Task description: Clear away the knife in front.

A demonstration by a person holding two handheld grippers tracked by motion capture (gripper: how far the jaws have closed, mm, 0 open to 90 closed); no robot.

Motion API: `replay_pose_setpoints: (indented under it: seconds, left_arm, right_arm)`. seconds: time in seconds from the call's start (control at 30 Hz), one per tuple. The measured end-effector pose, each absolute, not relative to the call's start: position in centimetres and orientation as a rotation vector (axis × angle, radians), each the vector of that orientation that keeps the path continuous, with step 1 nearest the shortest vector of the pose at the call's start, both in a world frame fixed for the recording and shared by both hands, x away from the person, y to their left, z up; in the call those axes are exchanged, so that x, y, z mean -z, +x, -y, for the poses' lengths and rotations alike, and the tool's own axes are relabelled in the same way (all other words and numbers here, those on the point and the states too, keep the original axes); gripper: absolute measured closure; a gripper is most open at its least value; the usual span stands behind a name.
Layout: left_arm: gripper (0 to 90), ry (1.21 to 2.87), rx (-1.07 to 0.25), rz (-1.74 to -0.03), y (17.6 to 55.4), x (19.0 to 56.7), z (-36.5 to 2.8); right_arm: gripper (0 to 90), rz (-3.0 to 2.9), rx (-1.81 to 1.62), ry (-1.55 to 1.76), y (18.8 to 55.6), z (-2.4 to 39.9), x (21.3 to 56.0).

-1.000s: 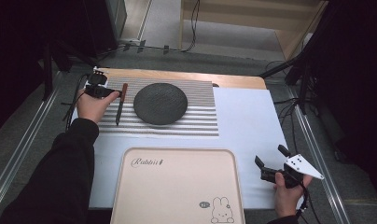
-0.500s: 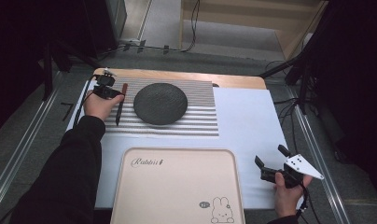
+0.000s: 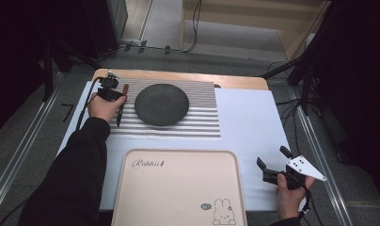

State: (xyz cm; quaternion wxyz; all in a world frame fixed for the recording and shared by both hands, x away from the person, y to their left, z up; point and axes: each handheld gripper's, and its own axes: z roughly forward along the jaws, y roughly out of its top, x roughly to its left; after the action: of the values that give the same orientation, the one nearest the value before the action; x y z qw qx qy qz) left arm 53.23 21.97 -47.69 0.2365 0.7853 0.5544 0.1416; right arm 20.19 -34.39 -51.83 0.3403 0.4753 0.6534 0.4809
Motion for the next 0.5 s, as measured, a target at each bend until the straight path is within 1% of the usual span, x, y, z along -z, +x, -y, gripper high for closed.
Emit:
replay_pose_setpoints:
  seconds: [0.1,0.3,0.5]
  left_arm:
    - [69.5,2.158,-0.407,-1.52,53.2,47.75,-21.84]
    - [74.9,2.188,-0.523,-1.516,52.52,47.97,-20.99]
    - [76.8,2.175,-0.491,-1.522,52.56,47.91,-21.31]
  right_arm:
    - [0.0,-1.701,-1.251,1.237,20.19,34.38,51.83]
    - [0.0,-1.708,-1.254,1.233,20.2,34.35,51.83]
    - [0.0,-1.708,-1.253,1.233,20.19,34.36,51.84]
